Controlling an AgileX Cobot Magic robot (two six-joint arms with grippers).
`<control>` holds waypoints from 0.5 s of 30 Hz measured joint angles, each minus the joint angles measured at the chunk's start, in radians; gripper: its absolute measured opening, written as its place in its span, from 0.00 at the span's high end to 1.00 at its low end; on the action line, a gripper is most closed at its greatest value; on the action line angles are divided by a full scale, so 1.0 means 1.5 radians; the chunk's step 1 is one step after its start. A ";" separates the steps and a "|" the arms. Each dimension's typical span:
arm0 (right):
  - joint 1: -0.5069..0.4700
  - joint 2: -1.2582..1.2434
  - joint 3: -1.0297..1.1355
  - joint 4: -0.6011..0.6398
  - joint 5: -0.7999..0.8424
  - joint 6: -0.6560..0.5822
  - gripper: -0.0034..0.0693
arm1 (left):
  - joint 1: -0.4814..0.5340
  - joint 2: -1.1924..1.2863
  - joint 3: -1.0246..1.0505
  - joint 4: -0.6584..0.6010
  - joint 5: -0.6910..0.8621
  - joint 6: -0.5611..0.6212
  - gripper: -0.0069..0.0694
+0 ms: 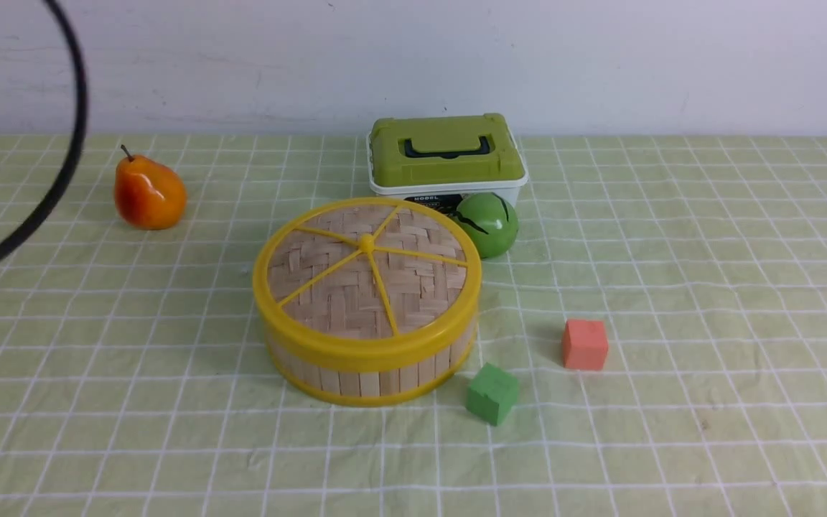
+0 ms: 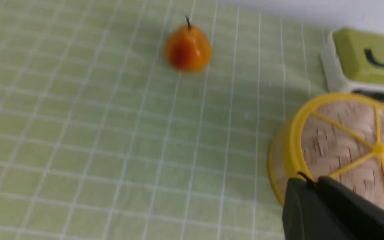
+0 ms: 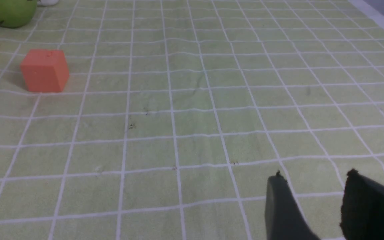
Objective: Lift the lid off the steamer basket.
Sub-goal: Use the left arm to lift the lid of the steamer
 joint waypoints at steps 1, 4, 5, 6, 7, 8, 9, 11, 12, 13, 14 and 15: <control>0.000 0.000 0.000 0.000 0.000 0.000 0.62 | 0.000 0.028 -0.023 -0.025 0.035 0.013 0.86; 0.000 0.000 0.000 0.000 0.000 0.000 0.62 | -0.029 0.171 -0.143 -0.104 0.155 0.072 0.86; 0.000 0.000 0.000 0.000 0.000 0.000 0.62 | -0.052 0.222 -0.187 -0.117 0.183 0.083 0.86; 0.000 0.000 0.000 0.000 0.000 0.000 0.62 | -0.066 0.254 -0.209 -0.119 0.203 0.088 0.86; 0.000 0.000 0.000 0.000 0.000 0.000 0.62 | -0.095 0.293 -0.253 -0.116 0.224 0.090 0.86; 0.000 0.000 0.000 0.000 0.000 0.000 0.62 | -0.116 0.329 -0.284 -0.109 0.231 0.092 0.86; 0.000 0.000 0.000 0.000 0.000 0.000 0.62 | -0.136 0.350 -0.316 -0.101 0.237 0.092 0.86; 0.000 0.000 0.000 0.000 0.000 0.000 0.62 | -0.171 0.396 -0.372 -0.073 0.242 0.092 0.86; 0.000 0.000 0.000 0.000 0.000 0.000 0.62 | -0.197 0.436 -0.426 -0.048 0.243 0.084 0.86; 0.000 0.000 0.000 0.000 0.000 0.000 0.62 | -0.217 0.462 -0.462 -0.028 0.244 0.077 0.86; 0.000 0.000 0.000 0.000 0.000 0.000 0.62 | -0.240 0.490 -0.503 -0.005 0.246 0.073 0.85; 0.000 0.000 0.000 0.000 0.000 0.000 0.62 | -0.243 0.499 -0.509 0.002 0.246 0.072 0.85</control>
